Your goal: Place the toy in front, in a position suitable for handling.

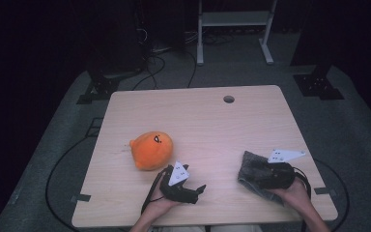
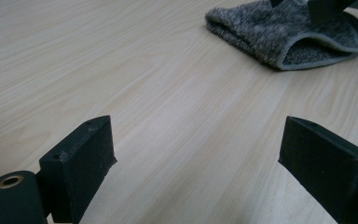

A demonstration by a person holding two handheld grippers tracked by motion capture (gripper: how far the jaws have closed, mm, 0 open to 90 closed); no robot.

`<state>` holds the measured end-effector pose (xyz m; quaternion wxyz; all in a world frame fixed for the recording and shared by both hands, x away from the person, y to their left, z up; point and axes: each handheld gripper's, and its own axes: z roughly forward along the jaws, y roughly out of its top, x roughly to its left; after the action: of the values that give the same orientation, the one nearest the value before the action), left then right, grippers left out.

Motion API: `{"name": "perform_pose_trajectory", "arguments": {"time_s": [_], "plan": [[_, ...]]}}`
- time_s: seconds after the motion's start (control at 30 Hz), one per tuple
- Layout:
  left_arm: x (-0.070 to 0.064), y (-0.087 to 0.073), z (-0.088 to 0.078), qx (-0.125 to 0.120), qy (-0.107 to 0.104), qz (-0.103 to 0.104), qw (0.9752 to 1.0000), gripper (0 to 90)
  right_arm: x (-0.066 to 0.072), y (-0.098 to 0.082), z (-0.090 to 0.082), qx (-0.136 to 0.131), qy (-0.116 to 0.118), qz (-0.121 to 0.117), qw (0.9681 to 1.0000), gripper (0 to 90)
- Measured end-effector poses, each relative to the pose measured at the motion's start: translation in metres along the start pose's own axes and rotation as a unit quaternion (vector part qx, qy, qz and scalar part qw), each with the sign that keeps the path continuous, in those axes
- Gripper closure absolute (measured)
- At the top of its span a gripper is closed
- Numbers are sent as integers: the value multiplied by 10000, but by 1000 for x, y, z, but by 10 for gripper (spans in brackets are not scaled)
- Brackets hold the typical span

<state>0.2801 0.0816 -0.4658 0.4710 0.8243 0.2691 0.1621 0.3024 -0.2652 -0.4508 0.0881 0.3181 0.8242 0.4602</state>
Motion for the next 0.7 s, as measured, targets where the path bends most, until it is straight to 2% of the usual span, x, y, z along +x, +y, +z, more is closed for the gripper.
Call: {"name": "perform_pose_trajectory", "arguments": {"time_s": [0.07,0.23,0.3,0.33,0.37,0.43,0.47,0.5,0.6,0.63,0.7], "plan": [[0,2,-1,5,-16,13,10000,94,0,0,0,4,12,4,10000,349],[4,12,-9,-225,36,97,9997,94,1,0,2,30,60,-20,10000,349],[7,16,-14,-280,121,187,9994,94,2,0,2,33,74,-38,10000,349],[12,21,-20,-404,218,177,9988,88,3,1,2,22,61,-66,10000,349],[12,21,-20,-404,218,177,9988,87,3,1,2,22,61,-66,10000,349],[19,26,-29,-557,327,133,9978,87,5,2,2,0,51,-87,9999,349],[25,30,-38,-744,387,31,9965,85,5,2,3,-3,49,-70,10000,349],[25,30,-38,-744,387,31,9965,84,5,2,3,-3,49,-70,10000,349],[35,33,-53,-941,562,-6,9940,83,7,3,6,68,90,-89,9999,349],[35,33,-53,-941,562,-6,9940,83,7,3,6,68,90,-89,9999,349],[42,34,-61,-1081,685,-80,9917,82,7,4,7,77,114,-106,9998,349]]}}
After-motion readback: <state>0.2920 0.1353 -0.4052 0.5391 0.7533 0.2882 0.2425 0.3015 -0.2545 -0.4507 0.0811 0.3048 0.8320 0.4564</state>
